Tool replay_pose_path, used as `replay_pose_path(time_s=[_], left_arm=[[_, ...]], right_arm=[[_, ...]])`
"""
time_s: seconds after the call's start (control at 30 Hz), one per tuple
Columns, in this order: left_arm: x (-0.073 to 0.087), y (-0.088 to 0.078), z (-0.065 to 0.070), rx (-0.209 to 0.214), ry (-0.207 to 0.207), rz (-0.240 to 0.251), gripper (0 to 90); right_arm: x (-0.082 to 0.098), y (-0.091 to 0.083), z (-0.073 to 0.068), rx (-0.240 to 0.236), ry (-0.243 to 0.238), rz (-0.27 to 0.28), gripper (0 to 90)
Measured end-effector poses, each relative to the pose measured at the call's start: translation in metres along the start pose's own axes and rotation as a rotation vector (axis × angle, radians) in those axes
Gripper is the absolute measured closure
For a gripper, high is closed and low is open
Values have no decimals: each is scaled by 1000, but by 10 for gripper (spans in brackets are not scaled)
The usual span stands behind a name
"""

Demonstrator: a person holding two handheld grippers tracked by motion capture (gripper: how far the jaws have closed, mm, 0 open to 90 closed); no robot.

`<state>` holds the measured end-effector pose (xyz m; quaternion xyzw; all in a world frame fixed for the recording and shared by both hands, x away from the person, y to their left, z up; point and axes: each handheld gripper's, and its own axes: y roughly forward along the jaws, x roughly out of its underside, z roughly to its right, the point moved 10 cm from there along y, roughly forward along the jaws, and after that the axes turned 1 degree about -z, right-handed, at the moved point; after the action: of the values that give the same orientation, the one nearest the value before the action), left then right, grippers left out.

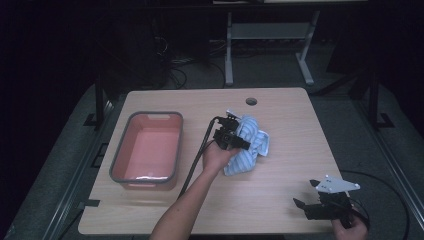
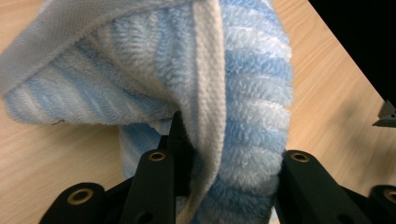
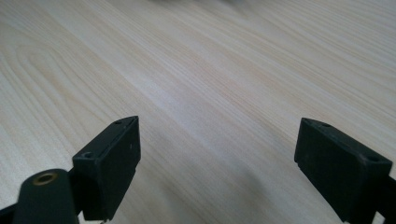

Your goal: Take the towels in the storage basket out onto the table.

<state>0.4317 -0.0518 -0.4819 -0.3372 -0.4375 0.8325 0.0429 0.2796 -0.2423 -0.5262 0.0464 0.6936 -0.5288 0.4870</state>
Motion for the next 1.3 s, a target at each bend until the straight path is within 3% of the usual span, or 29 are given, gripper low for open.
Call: replay_pose_path(time_s=[0.2,0.37,0.4,0.5,0.73,0.9,1.1,1.3], left_arm=[[5,14,-2,-17,-1,-12,664],[9,22,1,-41,30,-26,656],[12,24,0,-56,55,-37,653],[16,28,0,-57,62,-51,647],[18,34,-1,-46,40,-43,631],[18,33,1,-33,32,-37,595],[20,26,0,-18,11,12,504],[21,14,2,-6,41,39,474]], right_arm=[[0,2,-1,-5,-14,-9,138],[-1,3,-1,-9,-9,-5,138],[-1,3,-1,-9,-8,-4,138],[0,3,-1,-9,-12,-9,138],[0,3,-1,-9,-17,-12,138],[-1,4,-2,-7,-22,-17,138],[-1,5,-3,-6,-25,-19,138],[-1,5,-3,-3,-30,-22,138]])
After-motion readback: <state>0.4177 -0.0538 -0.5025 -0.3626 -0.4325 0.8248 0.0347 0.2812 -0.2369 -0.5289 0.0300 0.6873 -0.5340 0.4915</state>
